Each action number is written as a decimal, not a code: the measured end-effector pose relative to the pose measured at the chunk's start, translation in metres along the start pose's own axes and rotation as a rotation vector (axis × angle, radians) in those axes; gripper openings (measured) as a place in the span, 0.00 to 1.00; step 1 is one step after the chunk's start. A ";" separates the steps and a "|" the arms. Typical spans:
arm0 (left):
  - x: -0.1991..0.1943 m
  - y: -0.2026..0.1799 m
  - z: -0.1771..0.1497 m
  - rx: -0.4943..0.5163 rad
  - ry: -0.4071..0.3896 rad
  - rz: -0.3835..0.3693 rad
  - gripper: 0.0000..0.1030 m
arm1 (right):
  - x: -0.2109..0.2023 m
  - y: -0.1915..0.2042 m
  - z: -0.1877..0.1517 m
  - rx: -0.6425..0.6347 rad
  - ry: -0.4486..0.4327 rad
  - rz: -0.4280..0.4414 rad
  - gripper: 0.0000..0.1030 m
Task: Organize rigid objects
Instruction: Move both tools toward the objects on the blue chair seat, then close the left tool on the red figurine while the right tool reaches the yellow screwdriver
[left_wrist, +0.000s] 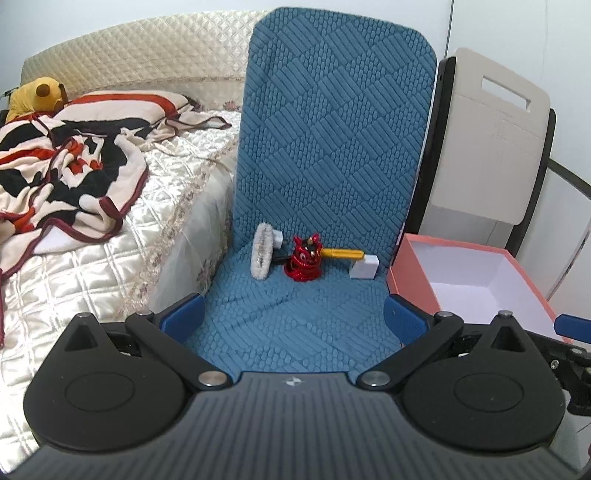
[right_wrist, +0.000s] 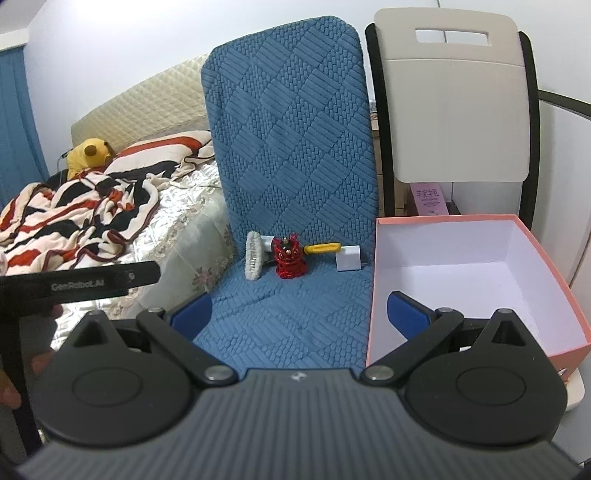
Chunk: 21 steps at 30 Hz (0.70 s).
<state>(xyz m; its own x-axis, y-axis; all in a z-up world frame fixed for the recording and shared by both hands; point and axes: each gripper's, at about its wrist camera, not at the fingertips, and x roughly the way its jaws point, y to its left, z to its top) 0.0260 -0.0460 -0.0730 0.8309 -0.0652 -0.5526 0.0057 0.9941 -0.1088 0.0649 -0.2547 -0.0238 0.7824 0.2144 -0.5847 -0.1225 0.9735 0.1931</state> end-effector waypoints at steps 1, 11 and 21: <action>0.000 -0.001 -0.002 0.001 0.003 -0.004 1.00 | -0.001 0.000 0.000 -0.002 0.005 0.001 1.00; 0.004 0.003 0.001 -0.007 -0.001 -0.017 1.00 | 0.001 0.003 -0.002 -0.002 -0.001 -0.009 1.00; 0.043 0.006 0.016 -0.044 0.004 -0.023 1.00 | 0.042 0.004 0.004 -0.036 -0.011 -0.052 0.99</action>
<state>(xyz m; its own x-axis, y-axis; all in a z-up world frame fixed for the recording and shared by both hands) 0.0703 -0.0410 -0.0839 0.8287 -0.0885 -0.5526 0.0005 0.9875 -0.1573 0.0998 -0.2424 -0.0443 0.7949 0.1624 -0.5846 -0.1030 0.9857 0.1337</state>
